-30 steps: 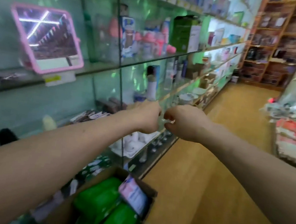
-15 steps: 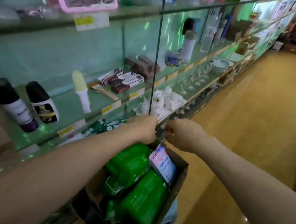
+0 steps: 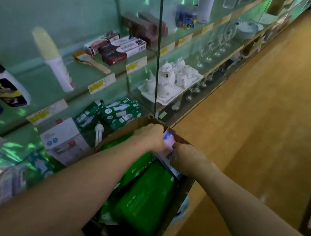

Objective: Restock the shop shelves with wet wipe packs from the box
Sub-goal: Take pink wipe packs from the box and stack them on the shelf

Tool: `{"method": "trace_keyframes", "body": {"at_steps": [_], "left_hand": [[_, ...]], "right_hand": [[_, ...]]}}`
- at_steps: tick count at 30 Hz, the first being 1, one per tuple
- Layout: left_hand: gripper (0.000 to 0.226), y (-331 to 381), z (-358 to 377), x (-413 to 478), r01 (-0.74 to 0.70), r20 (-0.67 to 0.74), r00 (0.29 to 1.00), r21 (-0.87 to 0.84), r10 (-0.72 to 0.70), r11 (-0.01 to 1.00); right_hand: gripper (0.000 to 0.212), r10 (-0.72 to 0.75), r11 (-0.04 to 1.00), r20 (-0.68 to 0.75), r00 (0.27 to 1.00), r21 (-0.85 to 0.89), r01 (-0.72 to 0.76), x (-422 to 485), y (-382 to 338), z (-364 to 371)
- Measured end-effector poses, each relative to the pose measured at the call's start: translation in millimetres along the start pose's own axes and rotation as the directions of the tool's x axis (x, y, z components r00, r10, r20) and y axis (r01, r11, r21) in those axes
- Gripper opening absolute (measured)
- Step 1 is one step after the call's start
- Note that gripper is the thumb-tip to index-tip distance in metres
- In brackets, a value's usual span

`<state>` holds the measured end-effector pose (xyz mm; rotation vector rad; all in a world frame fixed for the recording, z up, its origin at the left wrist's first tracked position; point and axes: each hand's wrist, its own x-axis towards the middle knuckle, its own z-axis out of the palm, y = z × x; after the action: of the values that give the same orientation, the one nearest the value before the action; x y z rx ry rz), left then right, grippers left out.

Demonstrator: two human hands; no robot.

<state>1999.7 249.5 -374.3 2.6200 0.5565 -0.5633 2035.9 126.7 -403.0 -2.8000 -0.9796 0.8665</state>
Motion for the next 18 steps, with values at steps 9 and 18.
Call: {"method": "trace_keyframes", "body": {"at_steps": [9,18], "left_hand": [[0.024,-0.7,27.3,34.5,0.119,0.012,0.993,-0.137,-0.118,0.983],[0.03,3.3,30.8,39.4,0.195,0.045,0.98,-0.405,-0.194,0.893]], "right_hand": [[0.07,0.064,0.991,0.068,0.996,0.109,-0.072,14.8,14.1,34.8],[0.088,0.027,0.995,0.025,0.999,0.096,-0.029,13.4,15.1,38.1]]}}
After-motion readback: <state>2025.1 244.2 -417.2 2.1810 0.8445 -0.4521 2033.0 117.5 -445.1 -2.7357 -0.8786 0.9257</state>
